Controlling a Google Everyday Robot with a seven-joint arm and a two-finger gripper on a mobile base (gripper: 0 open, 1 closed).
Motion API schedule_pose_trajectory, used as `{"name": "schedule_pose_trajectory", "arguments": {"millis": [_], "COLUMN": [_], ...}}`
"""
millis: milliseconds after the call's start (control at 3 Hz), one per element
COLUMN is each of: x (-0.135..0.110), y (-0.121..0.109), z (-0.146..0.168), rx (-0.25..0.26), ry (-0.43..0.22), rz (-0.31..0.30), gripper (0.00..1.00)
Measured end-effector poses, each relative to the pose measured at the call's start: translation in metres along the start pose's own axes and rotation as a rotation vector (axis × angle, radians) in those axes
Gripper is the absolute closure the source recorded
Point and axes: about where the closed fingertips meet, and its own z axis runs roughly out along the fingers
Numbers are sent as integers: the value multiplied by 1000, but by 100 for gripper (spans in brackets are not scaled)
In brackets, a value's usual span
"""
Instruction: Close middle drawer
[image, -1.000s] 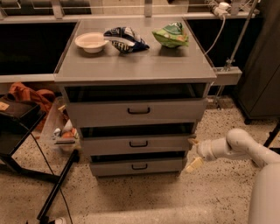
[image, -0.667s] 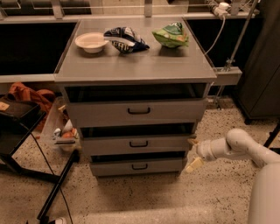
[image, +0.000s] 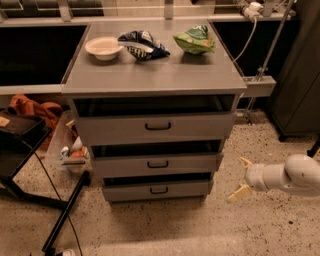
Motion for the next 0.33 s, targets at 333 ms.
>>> {"name": "schedule_pose_trajectory", "arguments": {"millis": [333], "x": [2], "y": [10], "z": [-4], "rx": [4], "ry": [14], "rz": [4], "gripper": [0]}}
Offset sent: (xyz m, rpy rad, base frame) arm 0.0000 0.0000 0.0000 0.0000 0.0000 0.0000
